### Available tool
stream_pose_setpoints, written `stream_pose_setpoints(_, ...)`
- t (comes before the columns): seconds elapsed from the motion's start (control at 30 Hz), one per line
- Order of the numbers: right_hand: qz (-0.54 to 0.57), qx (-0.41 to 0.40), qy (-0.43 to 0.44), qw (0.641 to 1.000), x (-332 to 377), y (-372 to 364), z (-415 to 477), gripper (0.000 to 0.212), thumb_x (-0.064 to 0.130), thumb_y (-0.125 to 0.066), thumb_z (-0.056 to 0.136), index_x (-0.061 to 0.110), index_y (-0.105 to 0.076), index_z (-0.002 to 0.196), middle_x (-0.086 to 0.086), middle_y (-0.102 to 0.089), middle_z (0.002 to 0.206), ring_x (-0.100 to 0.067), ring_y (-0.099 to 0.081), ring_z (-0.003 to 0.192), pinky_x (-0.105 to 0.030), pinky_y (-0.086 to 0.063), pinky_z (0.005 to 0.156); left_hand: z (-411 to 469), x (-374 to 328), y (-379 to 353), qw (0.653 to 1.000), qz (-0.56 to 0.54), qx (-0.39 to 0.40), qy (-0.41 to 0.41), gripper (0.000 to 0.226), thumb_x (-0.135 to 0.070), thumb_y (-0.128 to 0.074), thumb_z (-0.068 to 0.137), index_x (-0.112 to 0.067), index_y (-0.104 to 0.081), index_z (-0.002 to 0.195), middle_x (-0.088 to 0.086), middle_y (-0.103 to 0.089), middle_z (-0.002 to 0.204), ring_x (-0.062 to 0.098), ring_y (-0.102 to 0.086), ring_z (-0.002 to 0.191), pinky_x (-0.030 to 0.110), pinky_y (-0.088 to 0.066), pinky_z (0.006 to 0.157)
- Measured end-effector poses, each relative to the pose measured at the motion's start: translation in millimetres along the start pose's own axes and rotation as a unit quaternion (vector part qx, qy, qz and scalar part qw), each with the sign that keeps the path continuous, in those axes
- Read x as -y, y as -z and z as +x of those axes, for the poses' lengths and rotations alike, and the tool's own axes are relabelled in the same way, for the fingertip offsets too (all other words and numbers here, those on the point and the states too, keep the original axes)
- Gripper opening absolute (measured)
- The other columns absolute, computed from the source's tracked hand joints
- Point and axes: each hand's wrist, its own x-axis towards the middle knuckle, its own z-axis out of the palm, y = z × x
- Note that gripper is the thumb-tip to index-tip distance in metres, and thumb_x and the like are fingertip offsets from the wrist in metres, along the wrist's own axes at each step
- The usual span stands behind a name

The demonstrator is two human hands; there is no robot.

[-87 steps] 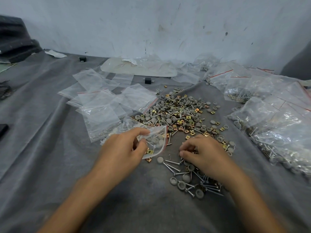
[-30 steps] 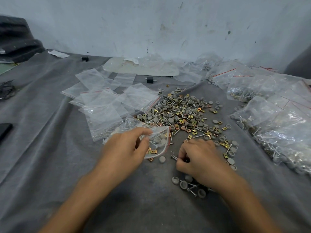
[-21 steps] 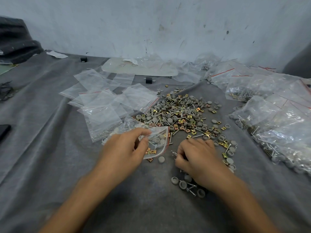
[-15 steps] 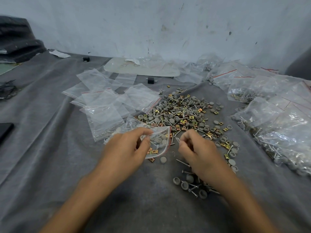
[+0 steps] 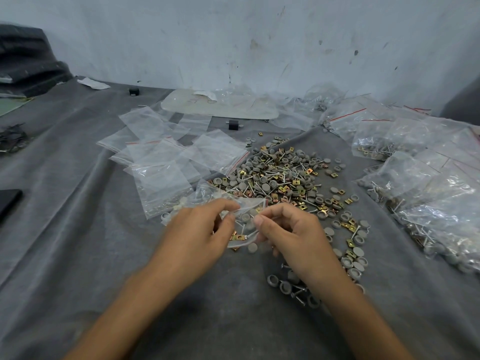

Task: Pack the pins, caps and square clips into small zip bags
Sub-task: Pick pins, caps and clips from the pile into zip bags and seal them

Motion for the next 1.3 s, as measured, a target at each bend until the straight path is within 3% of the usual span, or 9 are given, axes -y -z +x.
stream_pose_setpoints(0.23, 0.061, 0.06, -0.033, 0.996, 0.6, 3.5, 0.5, 0.02, 0.017, -0.054, 0.103, 0.024, -0.071, 0.113, 0.002, -0.077, 0.099, -0.007, -0.065, 0.069, -0.02, -0.051, 0.057, -0.3, -0.1, -0.9, 1.0, -0.004, 0.003, 0.001, 0.022, -0.037, -0.059, 0.099, -0.041, -0.068, 0.118, -0.021, -0.066, 0.068, 0.004, -0.063, 0.061, 0.037, -0.055, 0.066)
stream_pose_setpoints(0.37, 0.034, 0.035, -0.024, 0.999, 0.5, 15.9, 3.1, 0.024, 0.012, -0.055, 0.102, 0.027, -0.071, 0.109, 0.004, -0.077, 0.097, -0.006, -0.064, 0.07, -0.02, -0.051, 0.059, 1.3, 1.2, 1.2, 1.0, -0.01, -0.006, 0.003, 0.02, -0.034, -0.059, 0.099, -0.039, -0.07, 0.116, -0.02, -0.065, 0.065, 0.005, -0.062, 0.06, 0.039, -0.055, 0.067)
stream_pose_setpoints(0.5, -0.15, 0.017, 0.028, 0.988, -5.0, 38.5, 4.4, 0.01, 0.029, -0.067, 0.095, 0.037, -0.072, 0.094, 0.013, -0.071, 0.084, -0.002, -0.063, 0.071, -0.019, -0.049, 0.06, 1.8, 1.0, 3.1, 1.0, -0.011, -0.014, 0.015, 0.021, -0.035, -0.058, 0.098, -0.038, -0.07, 0.115, -0.025, -0.065, 0.065, 0.004, -0.062, 0.062, 0.033, -0.052, 0.066)
stream_pose_setpoints(0.6, -0.379, 0.05, 0.048, 0.923, -11.0, 45.0, 4.6, 0.013, 0.049, -0.072, 0.086, 0.037, -0.065, 0.083, 0.016, -0.061, 0.076, 0.002, -0.054, 0.079, -0.022, -0.039, 0.061, 1.4, 0.0, 3.5, 1.0, -0.008, -0.013, 0.014, 0.021, -0.036, -0.057, 0.099, -0.038, -0.07, 0.115, -0.025, -0.065, 0.066, 0.003, -0.062, 0.063, 0.03, -0.048, 0.063)
stream_pose_setpoints(0.73, -0.427, 0.089, 0.033, 0.899, -11.4, 44.6, 3.8, 0.024, 0.058, -0.07, 0.082, 0.035, -0.063, 0.078, 0.018, -0.059, 0.079, 0.002, -0.051, 0.082, -0.03, -0.047, 0.069, 1.0, -1.7, 4.8, 1.0, -0.003, -0.007, 0.015, 0.022, -0.036, -0.056, 0.099, -0.038, -0.07, 0.117, -0.027, -0.064, 0.066, 0.002, -0.061, 0.064, 0.027, -0.042, 0.06)
stream_pose_setpoints(0.87, -0.446, 0.104, 0.032, 0.888, -13.5, 42.9, 3.2, 0.019, 0.051, -0.065, 0.089, 0.035, -0.06, 0.081, 0.019, -0.056, 0.08, -0.001, -0.045, 0.085, -0.034, -0.046, 0.078, 0.7, -2.3, 5.5, 1.0, -0.003, -0.004, 0.016, 0.022, -0.034, -0.057, 0.1, -0.037, -0.07, 0.117, -0.025, -0.063, 0.065, 0.002, -0.06, 0.062, 0.027, -0.042, 0.059)
stream_pose_setpoints(1.07, -0.412, 0.079, 0.049, 0.906, -18.1, 38.8, 4.4, 0.011, 0.044, -0.053, 0.099, 0.038, -0.052, 0.09, 0.02, -0.053, 0.091, 0.001, -0.043, 0.092, -0.027, -0.04, 0.078, 1.0, -2.9, 5.2, 1.0, -0.007, 0.0, 0.019, 0.022, -0.035, -0.057, 0.1, -0.038, -0.069, 0.118, -0.024, -0.064, 0.065, 0.003, -0.06, 0.062, 0.028, -0.044, 0.061)
stream_pose_setpoints(1.2, -0.285, 0.032, 0.063, 0.956, -17.5, 34.5, 4.3, 0.011, 0.039, -0.047, 0.103, 0.038, -0.048, 0.092, 0.01, -0.06, 0.08, -0.004, -0.054, 0.076, -0.029, -0.043, 0.063, 1.2, -3.3, 4.8, 1.0, -0.007, -0.002, 0.016, 0.022, -0.034, -0.057, 0.1, -0.038, -0.07, 0.117, -0.024, -0.064, 0.065, 0.003, -0.061, 0.062, 0.027, -0.043, 0.06)
stream_pose_setpoints(1.3, -0.172, 0.027, 0.058, 0.983, -14.7, 30.5, 3.9, 0.008, 0.039, -0.052, 0.102, 0.039, -0.055, 0.095, 0.007, -0.064, 0.084, -0.008, -0.058, 0.07, -0.035, -0.049, 0.064, 1.6, -3.1, 4.7, 1.0, -0.006, -0.003, 0.015, 0.022, -0.033, -0.058, 0.1, -0.038, -0.07, 0.118, -0.024, -0.065, 0.066, 0.003, -0.061, 0.061, 0.027, -0.045, 0.061)
